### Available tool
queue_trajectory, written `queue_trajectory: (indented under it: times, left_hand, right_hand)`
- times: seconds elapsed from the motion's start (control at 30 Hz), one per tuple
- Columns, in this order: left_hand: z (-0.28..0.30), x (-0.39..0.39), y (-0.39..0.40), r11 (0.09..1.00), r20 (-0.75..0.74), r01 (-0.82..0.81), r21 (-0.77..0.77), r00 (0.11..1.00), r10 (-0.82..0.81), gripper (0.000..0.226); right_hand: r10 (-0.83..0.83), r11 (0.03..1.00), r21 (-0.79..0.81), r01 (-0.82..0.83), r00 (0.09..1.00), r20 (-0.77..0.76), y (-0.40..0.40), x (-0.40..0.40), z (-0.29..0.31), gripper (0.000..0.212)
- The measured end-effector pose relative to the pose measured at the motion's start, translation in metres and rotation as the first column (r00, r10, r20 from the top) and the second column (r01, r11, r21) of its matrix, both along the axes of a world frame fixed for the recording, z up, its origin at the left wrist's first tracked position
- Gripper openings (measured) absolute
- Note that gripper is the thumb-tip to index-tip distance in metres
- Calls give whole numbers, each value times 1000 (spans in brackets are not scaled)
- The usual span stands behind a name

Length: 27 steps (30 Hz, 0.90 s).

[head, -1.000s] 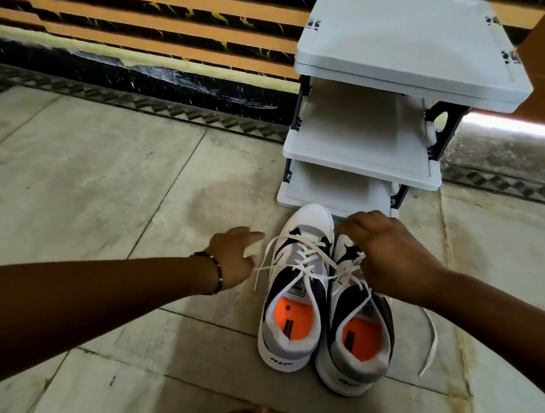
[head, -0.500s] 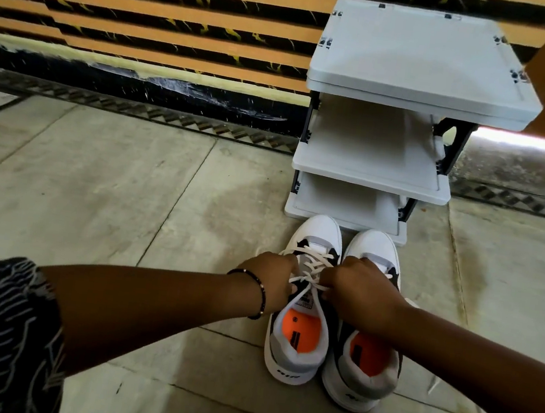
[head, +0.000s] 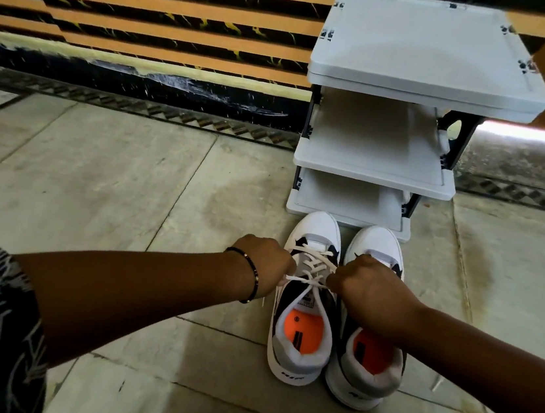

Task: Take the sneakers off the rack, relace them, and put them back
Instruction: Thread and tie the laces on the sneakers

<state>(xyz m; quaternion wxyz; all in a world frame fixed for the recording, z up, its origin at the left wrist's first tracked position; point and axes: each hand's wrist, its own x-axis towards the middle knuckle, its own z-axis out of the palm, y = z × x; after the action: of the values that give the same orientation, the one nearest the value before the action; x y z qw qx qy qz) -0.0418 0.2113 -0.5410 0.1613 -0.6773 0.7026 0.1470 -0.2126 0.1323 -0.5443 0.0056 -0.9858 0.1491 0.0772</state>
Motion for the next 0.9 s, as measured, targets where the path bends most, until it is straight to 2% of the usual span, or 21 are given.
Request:
queue_trajectory:
  times: [0.17,0.23,0.37,0.53,0.67,0.73,0.77,0.8,0.83,0.9]
  left_hand:
    - [3,5,2,1000,14,7,27,1000,-8,30]
    - [5,6,1,1000,31,16,20,999,-17,30]
    - [7,5,1,999,59,38,6,998,-38,31]
    - [5,3,5,998,61,56,10,997,-57,30]
    - [4,1,10,999,-36,-15,-42,999,13,27]
    - [1,-1,15,992,-173,-121,-24,978,115,27]
    - [1,-3,17,979,-280,-202,-11,941,191,27]
    - [1,-5,16,954,-402,-301,1,873,276,28]
    - [2,-7,15,912,-528,-411,24,769,360,28]
    - [3,-14,10,773,-747,-614,160,437,502,27]
  right_hand:
    - [22,999,28,-22,1000,-7,4,2,2,17]
    - [28,1000,9,-28,999,-37,3,4,4,12]
    - [36,998,-47,-39,997,-66,5,2,5,20]
    - [44,997,-60,-47,998,-44,2,1,-1,19]
    - [1,999,-36,-4,996,-94,7,3,4,7]
    - [-89,989,101,105,985,-146,8,5,12,16]
    - [-174,949,232,215,967,-185,8,6,16,17]
    - [-247,869,378,319,942,-228,6,8,22,18]
    - [-301,758,521,393,919,-255,3,11,26,17]
    - [-406,502,746,438,881,-244,-1,16,34,15]
